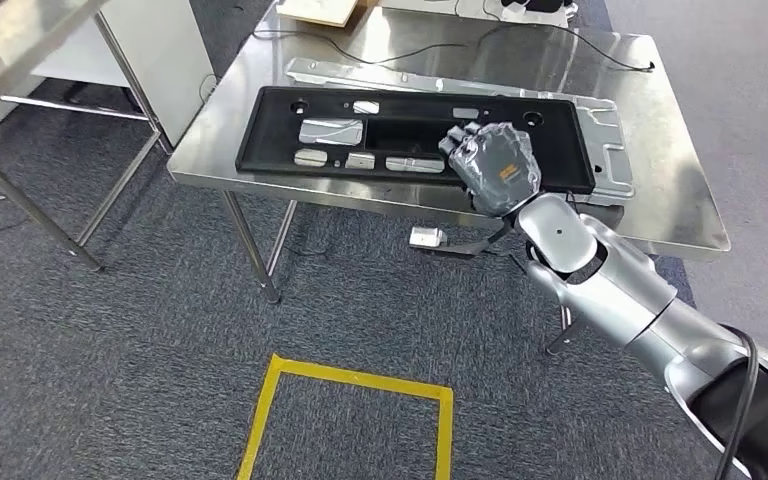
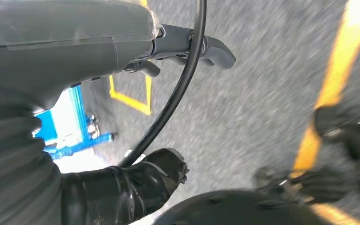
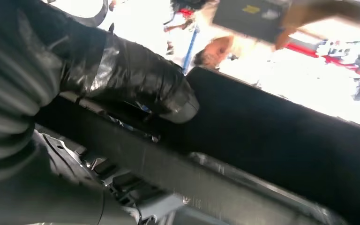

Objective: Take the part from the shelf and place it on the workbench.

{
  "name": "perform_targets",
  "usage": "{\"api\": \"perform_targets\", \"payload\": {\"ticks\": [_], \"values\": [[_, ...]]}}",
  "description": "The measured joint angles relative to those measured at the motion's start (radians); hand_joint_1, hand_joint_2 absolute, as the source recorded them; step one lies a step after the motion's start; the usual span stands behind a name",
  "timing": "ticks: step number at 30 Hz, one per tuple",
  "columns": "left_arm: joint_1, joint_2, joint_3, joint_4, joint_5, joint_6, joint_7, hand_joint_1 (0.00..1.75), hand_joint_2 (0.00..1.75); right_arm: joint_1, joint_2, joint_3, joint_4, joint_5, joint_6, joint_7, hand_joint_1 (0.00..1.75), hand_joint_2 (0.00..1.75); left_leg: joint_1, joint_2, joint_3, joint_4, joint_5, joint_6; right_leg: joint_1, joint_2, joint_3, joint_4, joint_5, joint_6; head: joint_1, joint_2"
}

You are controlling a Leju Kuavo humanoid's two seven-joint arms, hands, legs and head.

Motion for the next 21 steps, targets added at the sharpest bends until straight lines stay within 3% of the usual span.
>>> {"api": "perform_targets", "payload": {"ticks": [1,2,3,5,6,7,8,10,11,12,15,17,19,20,21], "values": [[-0.003,-0.001,0.0,0.0,0.002,0.0,0.0,0.0,1.75,-0.002,-0.004,-0.003,-0.001,0.0,0.001,-0.001,1.75,1.75,0.002,0.005,0.023,-0.011,-0.011,0.002,0.002,-0.036,-0.044,0.066,0.01,0.005,0.0,0.0],[-0.004,-0.001,-0.001,0.0,0.004,-0.001,0.001,0.0,1.75,-0.001,-0.006,-0.004,-0.002,0.0,0.002,-0.002,1.75,1.75,0.003,0.01,0.05,-0.022,-0.025,0.003,0.002,-0.067,-0.089,0.119,-0.003,0.011,0.001,0.0],[-0.004,0.0,-0.001,0.0,0.006,-0.002,0.002,0.0,1.75,0.004,-0.006,-0.002,-0.001,0.0,0.003,-0.004,1.75,1.75,0.004,0.014,0.079,-0.033,-0.041,0.002,0.003,-0.082,-0.127,0.149,-0.042,0.014,0.001,0.0],[-0.004,-0.001,-0.001,0.0,0.007,-0.004,0.003,0.0,1.75,0.014,-0.007,0.0,0.0,0.0,0.006,-0.007,1.75,1.75,0.003,0.019,0.137,-0.052,-0.073,0.001,0.003,-0.087,-0.186,0.149,-0.145,0.018,0.001,0.0],[-0.003,-0.001,-0.001,0.0,0.007,-0.004,0.004,0.0,1.75,0.016,-0.008,0.001,0.0,0.0,0.006,-0.008,1.75,1.75,0.003,0.02,0.164,-0.058,-0.09,0.001,0.003,-0.086,-0.207,0.124,-0.175,0.018,0.001,0.0],[-0.003,-0.001,-0.001,0.0,0.007,-0.004,0.004,0.0,1.75,0.016,-0.009,0.001,0.0,0.0,0.007,-0.008,1.75,1.75,0.001,0.02,0.189,-0.062,-0.107,0.002,0.004,-0.086,-0.223,0.083,-0.169,0.016,0.001,0.0],[-0.002,-0.002,-0.001,0.0,0.007,-0.004,0.004,0.0,1.75,0.016,-0.011,0.0,0.0,0.0,0.007,-0.008,1.75,1.75,0.0,0.02,0.21,-0.065,-0.125,0.002,0.005,-0.087,-0.235,0.027,-0.105,0.011,0.001,0.0],[0.001,-0.004,-0.002,0.001,0.007,-0.005,0.005,0.0,1.75,0.019,-0.016,0.001,0.003,0.0,0.009,-0.008,1.75,1.75,-0.003,0.018,0.245,-0.064,-0.16,-0.003,0.014,-0.089,-0.25,-0.07,0.101,-0.004,-0.001,0.0],[0.002,-0.005,-0.002,0.002,0.007,-0.005,0.006,0.0,1.75,0.019,-0.019,0.001,0.004,0.0,0.01,-0.008,1.75,1.75,-0.002,0.017,0.25,-0.064,-0.173,-0.008,0.019,-0.089,-0.252,-0.095,0.178,-0.012,-0.002,0.0],[0.0,-0.006,-0.002,0.003,0.007,-0.005,0.006,0.0,1.75,0.018,-0.025,0.0,0.003,0.0,0.011,-0.009,1.75,1.75,-0.001,0.017,0.257,-0.061,-0.18,-0.014,0.025,-0.09,-0.251,-0.103,0.209,-0.017,-0.003,0.0],[-0.009,-0.006,-0.002,0.002,0.007,-0.006,0.002,0.0,1.75,0.005,-0.042,-0.012,-0.008,-0.005,0.011,-0.01,1.75,1.75,0.0,0.024,0.245,-0.021,-0.184,-0.027,0.024,-0.089,-0.228,-0.116,0.193,-0.034,-0.002,0.0],[-0.011,-0.006,-0.002,0.001,0.007,-0.006,0.001,0.0,1.75,-0.002,-0.048,-0.019,-0.012,-0.013,0.012,-0.011,1.75,1.75,0.002,0.03,0.187,0.086,-0.211,-0.033,0.02,-0.088,-0.205,-0.126,0.183,-0.045,-0.002,0.0],[-0.015,-0.006,-0.003,0.001,0.007,-0.006,-0.001,0.0,1.75,-0.003,-0.051,-0.02,-0.012,-0.02,0.016,-0.015,1.75,1.75,0.004,0.034,0.103,0.21,-0.262,-0.04,0.021,-0.087,-0.191,-0.126,0.17,-0.051,-0.002,0.0],[-0.016,-0.006,-0.003,0.001,0.007,-0.006,-0.001,0.0,1.75,-0.002,-0.052,-0.02,-0.012,-0.024,0.018,-0.017,1.75,1.75,0.004,0.035,0.069,0.244,-0.275,-0.042,0.022,-0.086,-0.185,-0.124,0.164,-0.051,-0.002,0.0],[-0.017,-0.006,-0.004,0.001,0.007,-0.006,-0.001,0.0,1.75,-0.002,-0.053,-0.021,-0.012,-0.028,0.021,-0.019,1.75,1.75,0.005,0.036,0.05,0.248,-0.266,-0.043,0.022,-0.084,-0.179,-0.121,0.157,-0.05,-0.002,0.0]]}}
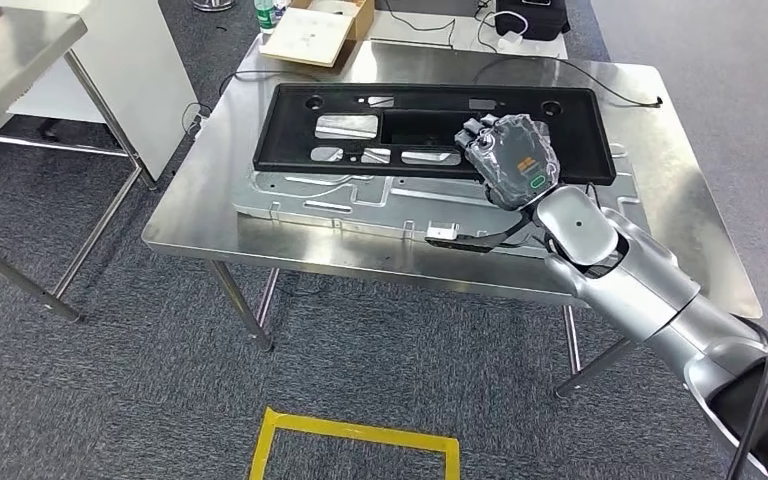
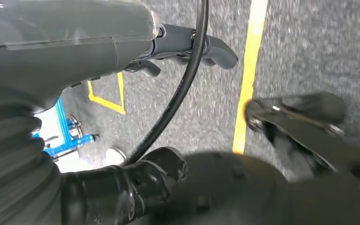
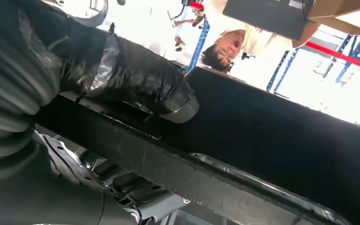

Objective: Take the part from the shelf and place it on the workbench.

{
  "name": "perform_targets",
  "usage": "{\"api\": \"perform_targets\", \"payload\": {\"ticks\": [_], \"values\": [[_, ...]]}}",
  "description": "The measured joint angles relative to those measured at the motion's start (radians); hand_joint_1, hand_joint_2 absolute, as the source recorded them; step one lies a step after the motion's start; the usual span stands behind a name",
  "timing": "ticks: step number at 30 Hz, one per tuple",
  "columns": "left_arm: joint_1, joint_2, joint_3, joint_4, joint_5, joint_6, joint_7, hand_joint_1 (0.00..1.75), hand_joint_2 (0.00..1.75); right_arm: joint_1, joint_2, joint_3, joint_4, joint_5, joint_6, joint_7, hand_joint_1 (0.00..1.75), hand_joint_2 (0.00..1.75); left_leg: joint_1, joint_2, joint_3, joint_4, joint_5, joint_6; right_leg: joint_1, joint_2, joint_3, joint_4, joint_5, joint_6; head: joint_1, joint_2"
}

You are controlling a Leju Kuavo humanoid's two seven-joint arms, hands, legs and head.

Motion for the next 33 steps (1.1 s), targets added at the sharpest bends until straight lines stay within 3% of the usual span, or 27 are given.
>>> {"api": "perform_targets", "payload": {"ticks": [1,3,5,7,11,17,22,33], "values": [[0.0,0.0,-0.001,0.0,0.0,0.0,0.0,0.0,1.75,0.0,-0.001,-0.001,0.001,-0.004,0.003,-0.001,1.75,1.75,0.0,0.001,-0.003,-0.029,0.032,0.001,0.0,0.002,0.006,0.004,-0.007,0.002,0.0,0.0],[0.001,0.001,-0.002,0.0,-0.002,0.0,0.0,0.0,1.75,0.0,-0.005,-0.004,0.002,-0.009,0.008,-0.001,1.75,1.75,0.0,0.001,0.025,-0.149,0.128,0.006,0.0,0.006,0.018,0.012,-0.019,0.007,0.0,0.0],[0.001,0.002,-0.004,0.0,-0.004,0.0,0.001,0.0,1.75,-0.001,-0.009,-0.006,0.004,-0.01,0.009,-0.001,1.75,1.75,-0.003,0.001,0.049,-0.238,0.165,0.015,0.002,0.011,0.018,0.021,-0.028,0.017,0.0,0.0],[0.0,0.002,-0.004,0.0,-0.005,0.0,0.001,0.0,1.75,-0.002,-0.013,-0.007,0.008,-0.014,0.012,-0.003,1.75,1.75,-0.005,0.001,0.053,-0.256,0.166,0.025,0.004,0.013,0.014,0.026,-0.034,0.024,0.0,0.0],[-0.001,0.002,-0.006,0.0,-0.006,0.0,0.001,0.0,1.75,-0.007,-0.022,-0.016,0.03,-0.043,0.024,-0.009,1.75,1.75,-0.007,-0.002,0.052,-0.256,0.184,0.027,0.004,0.01,0.014,0.028,-0.032,0.009,0.0,0.0],[-0.003,0.002,-0.009,0.0,-0.01,-0.006,-0.001,0.0,1.75,-0.011,-0.034,-0.037,0.133,-0.078,0.024,-0.026,1.75,1.75,-0.01,-0.003,0.051,-0.254,0.185,0.035,0.001,0.01,0.016,0.021,-0.028,0.021,0.0,0.0],[-0.003,0.002,-0.017,0.0,-0.012,-0.012,-0.004,0.0,1.75,-0.009,-0.041,-0.052,0.272,-0.082,0.001,-0.046,1.75,1.75,-0.011,-0.004,0.048,-0.252,0.184,0.039,-0.001,0.01,0.015,0.02,-0.028,0.043,0.0,0.0],[-0.004,0.003,-0.027,0.0,-0.01,-0.021,-0.02,0.0,1.75,0.025,-0.061,-0.127,0.489,-0.12,-0.082,-0.085,1.75,1.75,-0.01,-0.006,0.048,-0.255,0.184,0.04,0.0,0.008,0.011,0.022,-0.03,0.046,0.0,0.0]]}}
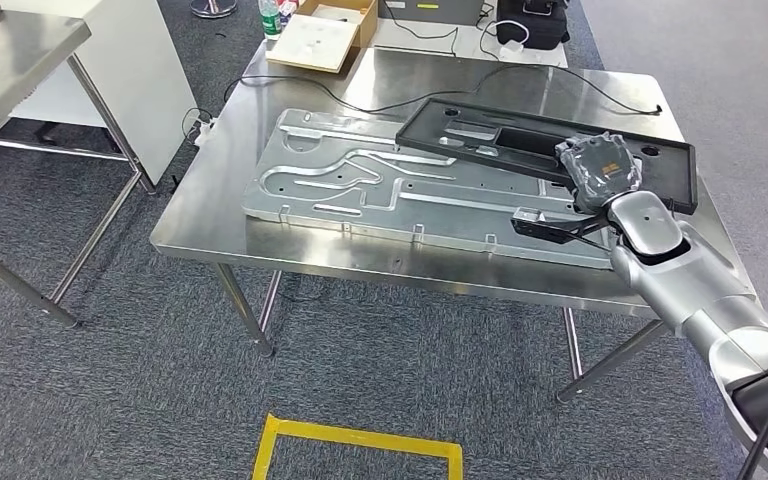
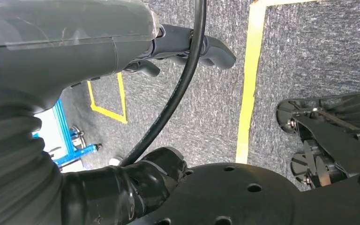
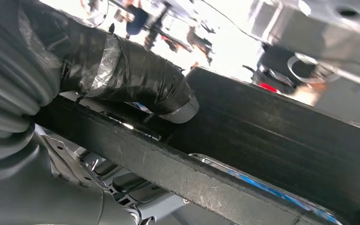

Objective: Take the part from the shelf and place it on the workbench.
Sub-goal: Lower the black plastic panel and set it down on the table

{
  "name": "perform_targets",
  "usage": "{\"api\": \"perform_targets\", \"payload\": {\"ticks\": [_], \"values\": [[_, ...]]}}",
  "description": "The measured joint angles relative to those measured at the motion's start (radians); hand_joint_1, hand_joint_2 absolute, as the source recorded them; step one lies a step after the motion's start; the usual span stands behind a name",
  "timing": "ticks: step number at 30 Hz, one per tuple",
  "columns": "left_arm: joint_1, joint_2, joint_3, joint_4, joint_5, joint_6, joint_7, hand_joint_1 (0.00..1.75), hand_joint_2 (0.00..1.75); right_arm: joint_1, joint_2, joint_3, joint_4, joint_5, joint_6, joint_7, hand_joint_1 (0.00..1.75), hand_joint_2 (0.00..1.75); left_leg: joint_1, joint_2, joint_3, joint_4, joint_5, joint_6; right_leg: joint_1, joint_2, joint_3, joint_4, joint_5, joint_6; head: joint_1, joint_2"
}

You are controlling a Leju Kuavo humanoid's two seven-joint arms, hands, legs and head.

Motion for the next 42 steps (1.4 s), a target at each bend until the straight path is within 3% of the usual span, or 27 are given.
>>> {"api": "perform_targets", "payload": {"ticks": [15,19,21,23,25,27,28,29,31,33,35,37,42], "values": [[-0.002,0.006,-0.004,0.0,-0.005,-0.001,0.007,0.0,1.75,0.018,0.012,-0.029,0.093,0.011,-0.019,-0.018,1.75,1.75,0.0,0.001,0.0,-0.003,0.001,-0.001,0.0,0.0,-0.003,0.004,-0.002,-0.002,0.0,0.0],[-0.002,0.01,-0.004,0.0,-0.006,-0.001,0.008,0.0,1.75,0.019,0.018,-0.029,0.098,0.013,-0.019,-0.018,1.75,1.75,-0.006,0.001,-0.002,0.002,-0.002,0.006,-0.006,0.001,-0.003,0.001,0.0,0.001,0.0,0.0],[-0.003,0.01,-0.004,0.0,-0.007,-0.001,0.009,0.0,1.75,0.02,0.019,-0.03,0.099,0.014,-0.019,-0.018,1.75,1.75,-0.001,0.004,0.006,-0.013,0.004,0.011,-0.004,0.001,0.0,0.001,-0.003,0.006,0.0,0.0],[-0.004,0.009,-0.004,-0.001,-0.008,-0.001,0.009,0.0,1.75,0.021,0.02,-0.034,0.1,0.015,-0.019,-0.018,1.75,1.75,0.008,0.007,0.019,-0.034,0.014,0.019,-0.007,-0.002,-0.017,0.043,-0.032,0.013,0.0,0.0],[-0.004,0.009,-0.006,-0.001,-0.008,-0.001,0.01,0.0,1.75,0.023,0.021,-0.037,0.101,0.016,-0.02,-0.018,1.75,1.75,0.014,0.01,0.025,-0.042,0.017,0.021,-0.018,-0.004,-0.074,0.162,-0.092,0.024,0.0,0.0],[-0.004,0.009,-0.009,-0.001,-0.009,-0.001,0.011,0.0,1.75,0.029,0.022,-0.037,0.103,0.017,-0.021,-0.019,1.75,1.75,0.02,0.011,0.025,-0.04,0.013,0.016,-0.034,-0.007,-0.128,0.264,-0.122,0.041,0.0,0.0],[-0.004,0.009,-0.01,-0.001,-0.009,0.0,0.012,0.0,1.75,0.033,0.023,-0.037,0.104,0.018,-0.021,-0.019,1.75,1.75,0.025,0.011,0.026,-0.036,0.009,0.01,-0.043,-0.009,-0.133,0.267,-0.11,0.05,0.0,0.0],[-0.004,0.009,-0.011,-0.001,-0.009,0.0,0.012,0.0,1.75,0.036,0.023,-0.037,0.104,0.019,-0.022,-0.02,1.75,1.75,0.032,0.011,0.027,-0.03,0.004,0.001,-0.052,-0.012,-0.117,0.23,-0.08,0.059,0.0,0.0],[-0.003,0.01,-0.013,-0.001,-0.01,0.0,0.012,0.0,1.75,0.039,0.025,-0.038,0.105,0.019,-0.023,-0.02,1.75,1.75,0.043,0.01,0.025,-0.01,-0.013,-0.022,-0.066,-0.017,-0.055,0.103,-0.02,0.082,0.001,0.0],[-0.004,0.014,-0.017,-0.001,-0.01,0.0,0.012,0.0,1.75,0.04,0.029,-0.041,0.108,0.019,-0.026,-0.02,1.75,1.75,0.045,0.008,0.021,0.007,-0.028,-0.045,-0.066,-0.012,-0.023,0.038,-0.007,0.078,0.0,0.0],[-0.004,0.016,-0.019,-0.001,-0.01,0.001,0.012,0.0,1.75,0.044,0.033,-0.043,0.11,0.018,-0.029,-0.02,1.75,1.75,0.043,0.007,0.022,0.01,-0.032,-0.056,-0.06,-0.005,-0.027,0.045,-0.019,0.056,0.0,0.0],[-0.003,0.015,-0.02,-0.001,-0.01,0.001,0.013,0.0,1.75,0.047,0.036,-0.043,0.11,0.018,-0.029,-0.02,1.75,1.75,0.042,0.006,0.025,0.007,-0.031,-0.057,-0.059,-0.006,-0.028,0.049,-0.022,0.049,0.0,0.0],[-0.003,0.015,-0.02,-0.001,-0.01,0.001,0.012,0.0,1.75,0.047,0.035,-0.043,0.11,0.018,-0.029,-0.02,1.75,1.75,0.043,0.006,0.025,0.007,-0.031,-0.058,-0.06,-0.005,-0.029,0.049,-0.022,0.048,0.0,0.0]]}}
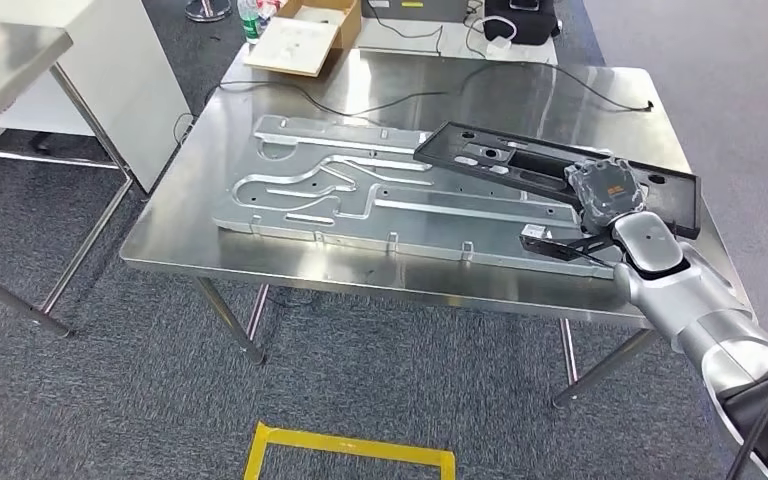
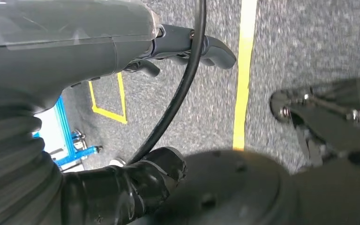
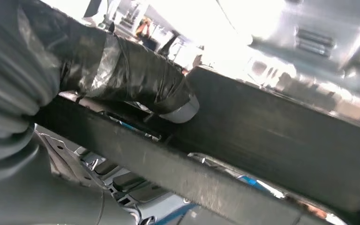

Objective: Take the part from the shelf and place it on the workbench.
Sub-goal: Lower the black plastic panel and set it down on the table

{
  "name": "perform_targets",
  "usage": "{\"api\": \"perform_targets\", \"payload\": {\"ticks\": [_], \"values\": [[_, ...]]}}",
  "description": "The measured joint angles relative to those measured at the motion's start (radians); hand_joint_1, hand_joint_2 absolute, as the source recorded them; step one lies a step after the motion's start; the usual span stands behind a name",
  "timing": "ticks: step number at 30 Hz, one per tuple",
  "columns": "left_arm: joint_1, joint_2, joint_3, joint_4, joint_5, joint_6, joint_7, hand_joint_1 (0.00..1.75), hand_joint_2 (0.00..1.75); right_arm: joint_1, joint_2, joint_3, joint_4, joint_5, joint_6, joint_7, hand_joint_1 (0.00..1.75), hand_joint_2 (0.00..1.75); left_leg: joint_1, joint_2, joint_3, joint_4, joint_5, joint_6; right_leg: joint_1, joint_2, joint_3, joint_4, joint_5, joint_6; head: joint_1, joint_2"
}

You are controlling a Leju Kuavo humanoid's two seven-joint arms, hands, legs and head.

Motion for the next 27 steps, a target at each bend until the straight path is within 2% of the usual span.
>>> {"api": "perform_targets", "payload": {"ticks": [2,4,5,6,7,8,9,10,11,13,14,21,27], "values": [[0.0,0.0,0.0,0.0,0.0,0.0,0.0,0.0,1.75,0.001,0.0,0.0,0.0,0.0,0.0,-0.001,1.75,1.75,0.001,0.0,0.0,0.0,-0.001,-0.001,-0.001,0.0,-0.001,0.002,-0.001,-0.004,-0.001,0.0],[-0.001,0.0,0.0,0.0,0.0,0.0,0.0,0.0,1.75,0.002,0.001,0.0,0.0,0.0,-0.001,-0.001,1.75,1.75,0.005,0.002,-0.002,0.007,-0.01,-0.006,0.0,0.0,0.0,0.004,-0.004,-0.016,-0.001,0.0],[-0.002,0.0,-0.001,0.0,0.0,0.0,0.0,0.0,1.75,0.001,0.001,-0.001,0.0,0.0,-0.001,-0.001,1.75,1.75,0.004,0.004,-0.025,0.054,-0.034,-0.004,0.004,0.0,0.003,0.005,-0.007,-0.025,-0.001,0.0],[-0.003,0.0,-0.001,0.0,0.0,0.0,0.0,0.0,1.75,0.001,0.002,-0.001,0.0,0.0,-0.001,-0.001,1.75,1.75,0.001,0.005,-0.062,0.126,-0.067,0.0,0.01,0.0,0.006,0.004,-0.01,-0.035,-0.001,0.0],[-0.002,0.0,-0.002,0.0,0.0,0.0,0.0,0.0,1.75,0.002,0.003,-0.001,0.0,0.0,-0.001,0.0,1.75,1.75,-0.014,0.006,-0.095,0.168,-0.064,0.024,0.026,0.0,0.014,0.004,-0.017,-0.047,-0.001,0.0],[-0.001,0.002,-0.002,0.0,0.0,0.0,0.001,0.0,1.75,0.002,0.006,-0.002,0.001,-0.001,-0.002,0.0,1.75,1.75,-0.035,0.006,-0.112,0.175,-0.049,0.062,0.045,0.001,0.023,0.003,-0.024,-0.059,0.0,0.0],[-0.001,0.004,-0.003,0.0,0.0,0.0,0.001,0.0,1.75,0.003,0.01,-0.002,0.002,0.0,-0.003,0.0,1.75,1.75,-0.054,0.005,-0.107,0.136,-0.014,0.095,0.059,0.003,0.03,0.001,-0.03,-0.066,0.0,0.0],[0.0,0.005,-0.003,0.0,0.0,0.0,0.003,0.0,1.75,0.004,0.014,-0.002,0.003,0.001,-0.005,-0.001,1.75,1.75,-0.071,0.004,-0.087,0.07,0.03,0.123,0.071,0.004,0.037,0.0,-0.035,-0.071,0.0,0.0],[0.0,0.006,-0.003,0.0,0.0,0.0,0.004,0.0,1.75,0.004,0.018,-0.002,0.004,0.003,-0.007,-0.002,1.75,1.75,-0.077,0.003,-0.07,0.031,0.042,0.125,0.07,0.004,0.038,-0.001,-0.037,-0.07,0.0,0.0],[-0.001,0.004,-0.004,0.0,0.001,-0.005,0.007,0.0,1.75,0.007,0.025,-0.002,0.005,0.013,-0.02,-0.009,1.75,1.75,-0.077,0.002,-0.066,0.019,0.043,0.098,0.064,0.003,0.037,-0.002,-0.037,-0.068,0.0,0.0],[-0.002,0.005,-0.005,0.0,0.001,-0.008,0.008,0.0,1.75,0.007,0.03,-0.002,0.005,0.019,-0.033,-0.014,1.75,1.75,-0.077,0.001,-0.066,0.018,0.042,0.088,0.062,0.003,0.037,-0.002,-0.037,-0.068,0.0,0.0],[-0.008,0.005,-0.012,-0.001,-0.005,-0.019,0.008,0.0,1.75,0.003,0.114,-0.002,0.007,0.074,-0.189,-0.035,1.75,1.75,-0.077,0.001,-0.066,0.017,0.04,0.086,0.062,0.003,0.038,-0.004,-0.038,-0.067,0.0,0.0],[-0.009,0.005,-0.023,-0.001,-0.013,-0.029,0.002,0.0,1.75,0.022,0.219,0.004,0.02,0.115,-0.227,-0.023,1.75,1.75,-0.077,0.001,-0.065,0.017,0.041,0.086,0.062,0.003,0.039,-0.004,-0.037,-0.067,0.0,0.0]]}}
